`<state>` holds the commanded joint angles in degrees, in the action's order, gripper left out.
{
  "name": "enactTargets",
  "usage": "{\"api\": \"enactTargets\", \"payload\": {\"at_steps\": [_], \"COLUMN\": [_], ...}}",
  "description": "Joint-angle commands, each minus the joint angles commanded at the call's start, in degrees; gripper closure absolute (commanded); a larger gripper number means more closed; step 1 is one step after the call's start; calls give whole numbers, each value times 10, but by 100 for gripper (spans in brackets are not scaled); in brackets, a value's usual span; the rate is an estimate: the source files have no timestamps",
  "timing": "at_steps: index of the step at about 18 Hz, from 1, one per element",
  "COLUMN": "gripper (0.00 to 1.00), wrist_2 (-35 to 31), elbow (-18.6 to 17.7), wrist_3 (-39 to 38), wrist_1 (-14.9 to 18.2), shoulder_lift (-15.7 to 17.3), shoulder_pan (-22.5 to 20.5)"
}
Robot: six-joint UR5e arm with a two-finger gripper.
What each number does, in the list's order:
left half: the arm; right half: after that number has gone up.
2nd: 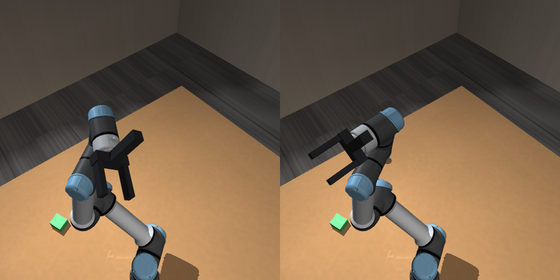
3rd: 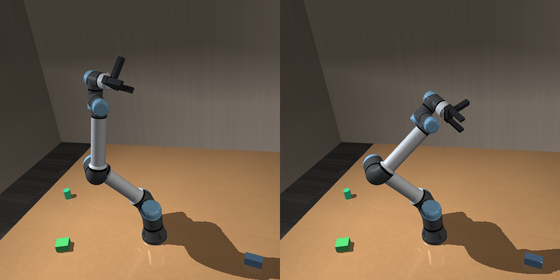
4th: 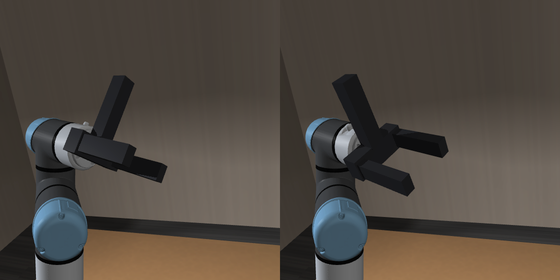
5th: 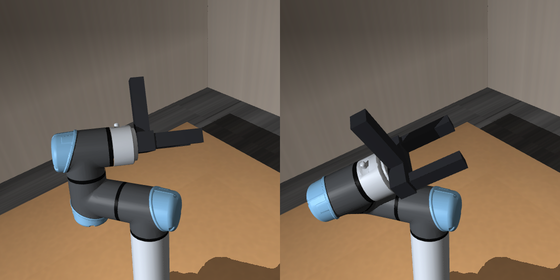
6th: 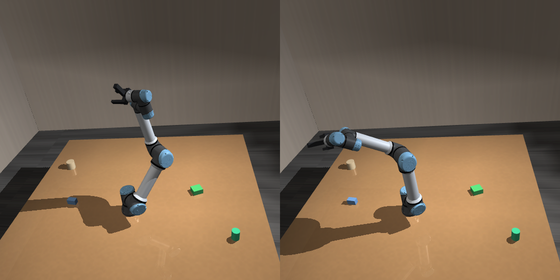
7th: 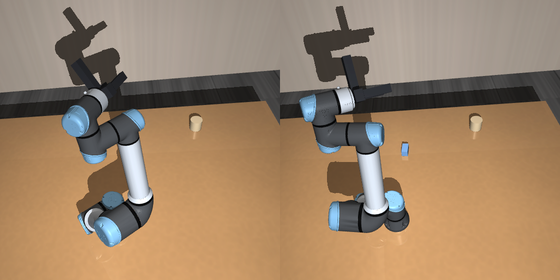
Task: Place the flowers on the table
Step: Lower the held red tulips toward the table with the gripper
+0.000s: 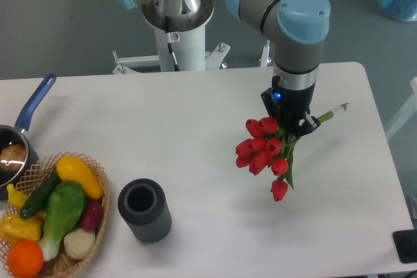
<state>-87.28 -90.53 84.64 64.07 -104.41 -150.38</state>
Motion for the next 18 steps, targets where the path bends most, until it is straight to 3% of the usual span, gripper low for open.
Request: {"api": "enactTargets", "payload": {"at_steps": [7,12,18], "gripper": [94,95,95], "wrist_2": [0,2,-8], "elbow": [-3,-25,-5], "wrist_3": [-13,-10,-11], "wrist_1": [-2,-9,-20], "shoulder_lift": [-11,-29,-75], "shoulder_pan": [11,10,-3]}}
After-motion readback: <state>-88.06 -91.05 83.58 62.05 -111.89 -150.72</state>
